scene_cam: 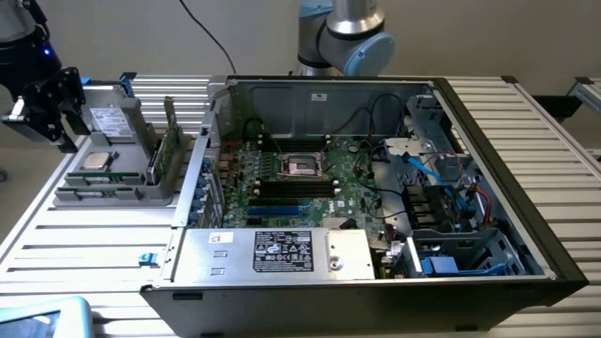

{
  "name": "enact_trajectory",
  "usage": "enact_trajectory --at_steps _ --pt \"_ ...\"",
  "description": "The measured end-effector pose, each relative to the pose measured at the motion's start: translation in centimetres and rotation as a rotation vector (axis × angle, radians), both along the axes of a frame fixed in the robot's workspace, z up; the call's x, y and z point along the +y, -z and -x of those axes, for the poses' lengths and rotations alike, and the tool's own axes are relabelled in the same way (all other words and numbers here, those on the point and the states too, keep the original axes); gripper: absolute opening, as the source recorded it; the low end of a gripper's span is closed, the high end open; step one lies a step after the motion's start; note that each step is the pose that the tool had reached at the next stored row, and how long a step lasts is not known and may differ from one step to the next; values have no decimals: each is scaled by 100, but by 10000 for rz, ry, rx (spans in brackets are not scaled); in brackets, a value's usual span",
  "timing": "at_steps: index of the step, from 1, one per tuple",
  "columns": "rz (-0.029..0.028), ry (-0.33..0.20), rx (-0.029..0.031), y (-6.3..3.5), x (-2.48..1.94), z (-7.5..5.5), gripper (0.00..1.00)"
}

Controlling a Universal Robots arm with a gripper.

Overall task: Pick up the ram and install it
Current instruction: 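Pick up the ram and move it above insertion slot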

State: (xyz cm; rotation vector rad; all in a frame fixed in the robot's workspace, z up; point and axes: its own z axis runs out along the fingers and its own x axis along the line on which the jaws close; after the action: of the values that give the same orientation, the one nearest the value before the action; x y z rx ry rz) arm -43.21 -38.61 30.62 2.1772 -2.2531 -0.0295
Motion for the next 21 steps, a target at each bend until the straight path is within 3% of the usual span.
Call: enact_trajectory --at_steps 21 --pt "0 -1 1 382 -98 -59 49"
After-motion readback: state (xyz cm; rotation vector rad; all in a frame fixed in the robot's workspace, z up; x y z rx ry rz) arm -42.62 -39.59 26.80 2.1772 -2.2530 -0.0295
